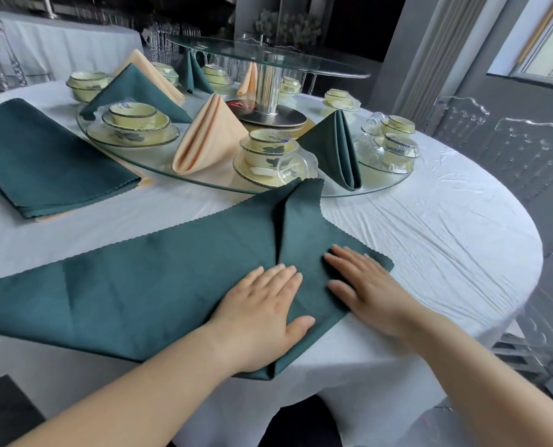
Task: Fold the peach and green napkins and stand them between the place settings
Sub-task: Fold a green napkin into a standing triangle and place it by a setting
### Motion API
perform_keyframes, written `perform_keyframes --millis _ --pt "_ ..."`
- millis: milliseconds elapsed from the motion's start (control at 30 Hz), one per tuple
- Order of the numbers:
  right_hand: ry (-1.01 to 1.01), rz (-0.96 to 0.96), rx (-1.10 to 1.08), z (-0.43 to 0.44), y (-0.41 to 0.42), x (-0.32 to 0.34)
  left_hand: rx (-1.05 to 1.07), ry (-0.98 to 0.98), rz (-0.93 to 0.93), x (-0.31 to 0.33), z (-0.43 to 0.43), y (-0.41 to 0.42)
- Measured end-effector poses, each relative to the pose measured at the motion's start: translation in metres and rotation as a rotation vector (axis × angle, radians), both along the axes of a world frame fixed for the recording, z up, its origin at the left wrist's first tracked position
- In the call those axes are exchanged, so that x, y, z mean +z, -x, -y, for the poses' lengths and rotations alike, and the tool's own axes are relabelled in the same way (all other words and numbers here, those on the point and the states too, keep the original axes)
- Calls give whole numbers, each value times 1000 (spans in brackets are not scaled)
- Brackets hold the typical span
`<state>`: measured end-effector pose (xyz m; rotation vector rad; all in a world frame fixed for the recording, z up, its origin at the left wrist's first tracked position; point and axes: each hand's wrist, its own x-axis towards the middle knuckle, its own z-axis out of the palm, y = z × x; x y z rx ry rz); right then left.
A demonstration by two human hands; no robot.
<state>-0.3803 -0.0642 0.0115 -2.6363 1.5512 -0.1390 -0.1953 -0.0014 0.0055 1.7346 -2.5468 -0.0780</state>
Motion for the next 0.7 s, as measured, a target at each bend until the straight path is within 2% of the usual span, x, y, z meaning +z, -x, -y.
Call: perform_keyframes --millis 167,267,300,367,433,500,567,633,700 --pt "-28 65 -236 39 33 6 -3 -4 -41 -1 0 0" --pt "142 87 -281 35 29 7 14 4 -117 -1 -1 0" --pt "238 141 -265 29 24 8 32 30 -177 -1 -1 -1" --pt "351 315 -190 11 8 12 13 256 -379 1 -2 -4" --pt "278 452 -95 -12 -14 16 -28 420 -521 4 -5 -11" --pt "151 456 -19 -30 -31 15 -82 448 -587 4 -13 -25" --pt "84 413 27 -37 -39 12 -142 422 -522 5 -29 -44" --pt "71 388 40 -37 -41 13 -149 376 -331 -3 -44 -72" --pt "78 376 24 -36 -44 14 -66 299 -156 -15 -57 -107"
